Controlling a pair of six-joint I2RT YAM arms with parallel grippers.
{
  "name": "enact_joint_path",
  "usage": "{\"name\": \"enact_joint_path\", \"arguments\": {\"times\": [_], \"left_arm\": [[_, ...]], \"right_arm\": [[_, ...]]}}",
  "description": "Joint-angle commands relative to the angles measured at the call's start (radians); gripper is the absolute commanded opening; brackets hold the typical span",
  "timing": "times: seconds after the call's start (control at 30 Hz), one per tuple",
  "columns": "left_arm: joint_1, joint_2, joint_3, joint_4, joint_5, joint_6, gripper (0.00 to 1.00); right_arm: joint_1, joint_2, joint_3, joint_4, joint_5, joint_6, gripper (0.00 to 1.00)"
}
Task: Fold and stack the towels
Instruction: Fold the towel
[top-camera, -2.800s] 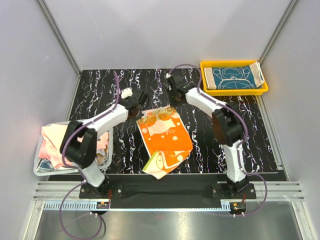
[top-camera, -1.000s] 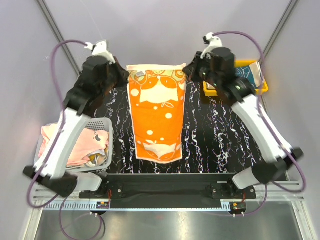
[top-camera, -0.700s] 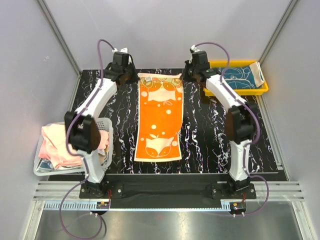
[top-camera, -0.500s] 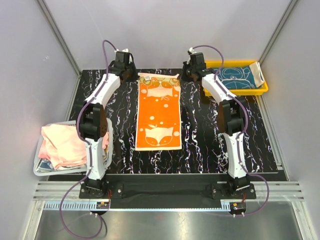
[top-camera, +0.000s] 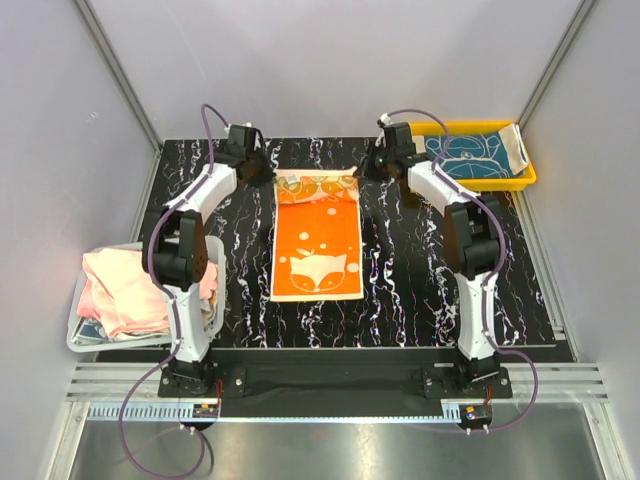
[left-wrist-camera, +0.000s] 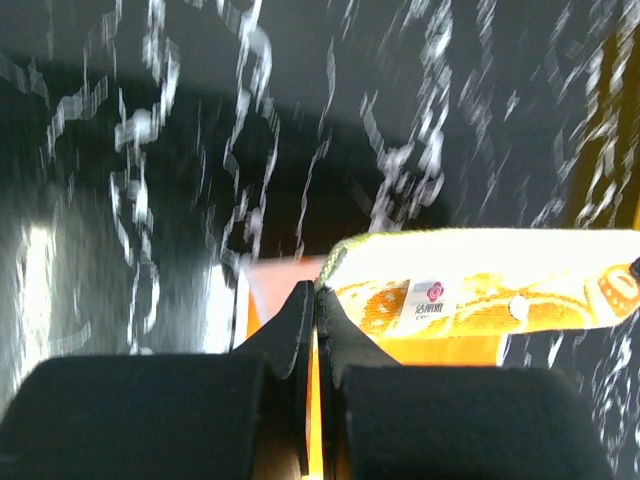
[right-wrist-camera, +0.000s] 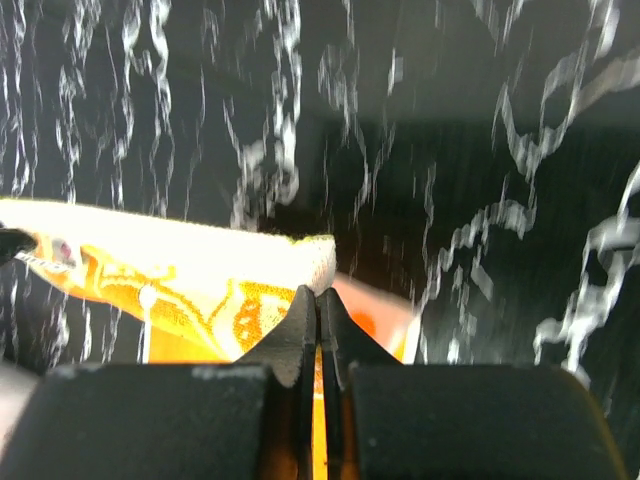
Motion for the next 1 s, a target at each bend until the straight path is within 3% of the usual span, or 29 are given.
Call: {"name": "enact_joint_path", "arguments": {"times": [0.0, 0.17, 0.5, 0.97], "left_arm": [[0.013, -0.134, -0.08, 0.033, -0.058, -0.025, 0.0], [-0.026, -0.282, -0.245, 0.057, -0.082, -0.047, 0.0], [-0.09, -0.463, -0.531, 0.056, -0.182, -0.057, 0.0], [-0.184, -0.604, -0.712, 0.082, -0.217, -0.054, 0.0]], "right_arm": [[-0.025, -0.174, -0.135, 0.08, 0.007, 0.027, 0.0], [0.002, -0.285, -0.349, 0.114, 0.0, 0.053, 0.0], [0.117, -0.489, -0.618, 0.12, 0.098, 0.061, 0.0], [0.145, -0.644, -0.836, 0.149, 0.141, 0.073, 0.0]]}}
